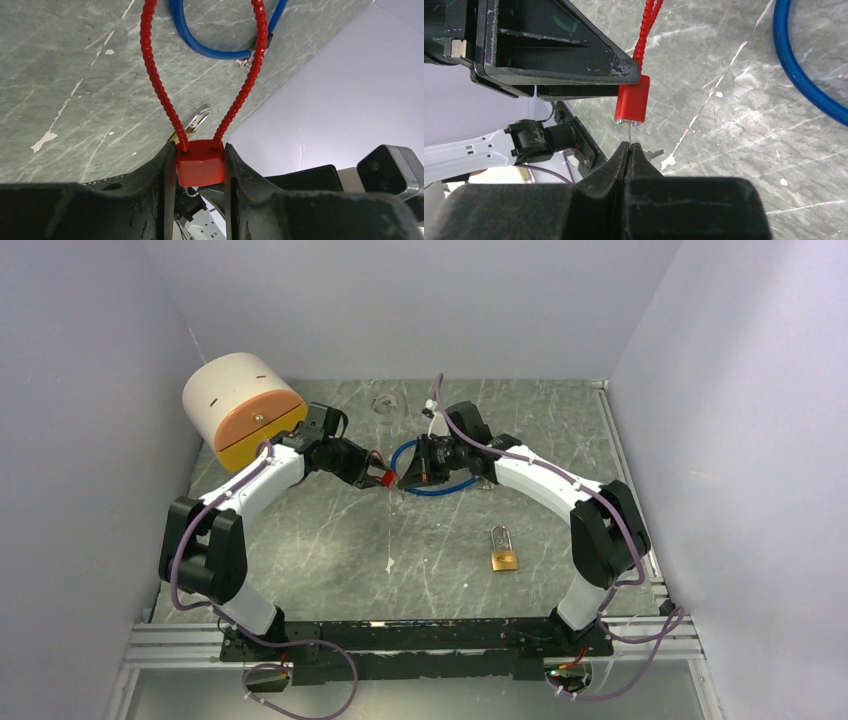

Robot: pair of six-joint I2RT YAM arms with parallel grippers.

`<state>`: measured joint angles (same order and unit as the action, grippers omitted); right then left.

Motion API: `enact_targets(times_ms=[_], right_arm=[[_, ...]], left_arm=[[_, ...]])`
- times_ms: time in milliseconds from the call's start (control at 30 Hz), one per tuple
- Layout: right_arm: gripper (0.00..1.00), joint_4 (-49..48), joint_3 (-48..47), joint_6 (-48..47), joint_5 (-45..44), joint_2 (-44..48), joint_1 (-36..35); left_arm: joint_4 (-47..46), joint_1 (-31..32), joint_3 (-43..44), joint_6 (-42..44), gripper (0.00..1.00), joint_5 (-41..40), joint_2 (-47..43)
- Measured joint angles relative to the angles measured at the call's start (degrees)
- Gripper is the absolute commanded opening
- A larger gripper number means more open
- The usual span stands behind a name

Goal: Unlock with the key

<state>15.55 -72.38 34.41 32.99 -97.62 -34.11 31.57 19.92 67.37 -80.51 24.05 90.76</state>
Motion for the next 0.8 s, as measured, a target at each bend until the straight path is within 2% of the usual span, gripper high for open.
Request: enact_targets(times_ms=[433,800], right_arm=[[0.00,6.7,-3.9,1.7,1.5,-0.2,1.0],[0.00,12.8,-8.7,-1.8,0.2,-2.4,-0.2]], left_arm=[[0.5,0.4,0.5,1.1,0.03,1.8,-0.1],[1.2,0.4,0.9,2.1,0.03,1.2,-0.2]])
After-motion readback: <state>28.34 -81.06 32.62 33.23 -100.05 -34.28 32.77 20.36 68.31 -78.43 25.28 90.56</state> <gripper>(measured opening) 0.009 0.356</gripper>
